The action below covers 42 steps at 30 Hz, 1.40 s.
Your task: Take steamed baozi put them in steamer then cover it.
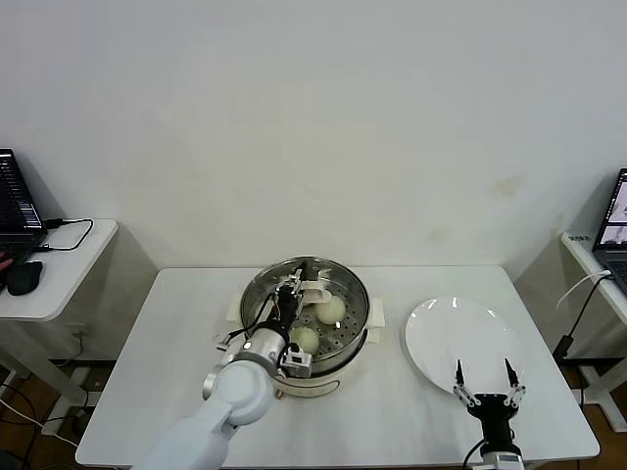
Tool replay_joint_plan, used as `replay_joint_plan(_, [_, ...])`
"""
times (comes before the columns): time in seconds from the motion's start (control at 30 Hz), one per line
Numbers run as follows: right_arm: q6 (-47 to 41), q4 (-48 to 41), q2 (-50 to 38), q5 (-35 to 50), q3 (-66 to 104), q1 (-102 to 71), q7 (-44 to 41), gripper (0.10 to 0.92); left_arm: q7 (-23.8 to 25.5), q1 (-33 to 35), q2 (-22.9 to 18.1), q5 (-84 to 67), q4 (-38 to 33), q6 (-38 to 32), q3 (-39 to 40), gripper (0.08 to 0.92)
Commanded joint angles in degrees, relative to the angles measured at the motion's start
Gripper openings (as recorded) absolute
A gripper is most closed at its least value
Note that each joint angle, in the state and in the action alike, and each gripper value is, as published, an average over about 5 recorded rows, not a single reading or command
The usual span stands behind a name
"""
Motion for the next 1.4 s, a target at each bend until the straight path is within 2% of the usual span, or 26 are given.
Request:
replay_joint_plan(0.03, [-0.1, 0.2, -0.1, 0.0, -0.1, -0.1, 0.0, 0.823, -1.3, 4.3, 1.2, -3.4, -4.5, 0.1, -1.5, 0.398])
replay_joint_plan(0.23, [0.0, 0.3, -0.2, -0.1, 0.0, -0.4, 0.0, 0.823, -4.0, 13.1, 3.7, -9.4, -14.0, -0.3, -5.4, 0.571])
replay_joint_plan(0.33, [0.0, 0.3, -0.3, -0.1, -0.1, -0.5, 0.0, 0.823, -7.4, 18.4, 4.7, -16.2, -19.4, -1.3, -8.3, 0.658])
replay_joint_plan(0.47, [0.1, 0.3, -0.7, 0.1, -0.3, -0.7, 0.0, 0.823, -13.4, 29.2, 5.2, -24.8, -25.0, -4.7, -13.2, 0.771])
replay_joint_plan(0.57, [0.1, 0.4, -1.1, 0.4, -0.5, -0.9, 0.0, 0.823, -20.3, 38.3, 4.0, -34.7, -25.9, -12.4, -18.4, 0.814])
replay_joint_plan(0.7, [0.3, 0.6, -1.6, 1.0, -0.9, -1.1, 0.0, 0.823, -26.5, 47.0, -0.9, -52.2, -23.4, -28.4, -27.5, 0.822])
replay_joint_plan(0.8, [0.7, 1.0, -2.6, 1.9, -1.6, -1.7, 0.0, 0.823, -28.6, 52.3, -3.9, -62.4, -21.5, -34.1, -31.3, 0.823])
replay_joint_plan(1.03, [2.1, 1.7, -8.2, 7.8, -4.5, -5.8, -1.4, 0.823, -30.3, 60.5, -8.1, -74.9, -22.0, -35.3, -34.7, 0.823])
replay_joint_plan(1.2, [2.3, 2.5, -11.2, 11.1, -6.5, -8.1, -2.6, 0.823, -30.7, 62.7, -8.3, -76.1, -19.7, -36.2, -35.9, 0.823])
replay_joint_plan(1.4, [1.1, 3.6, -11.6, 12.0, -8.8, -10.1, -3.0, 0.823, -28.2, 63.4, -8.0, -76.3, -16.0, -39.3, -36.0, 0.823])
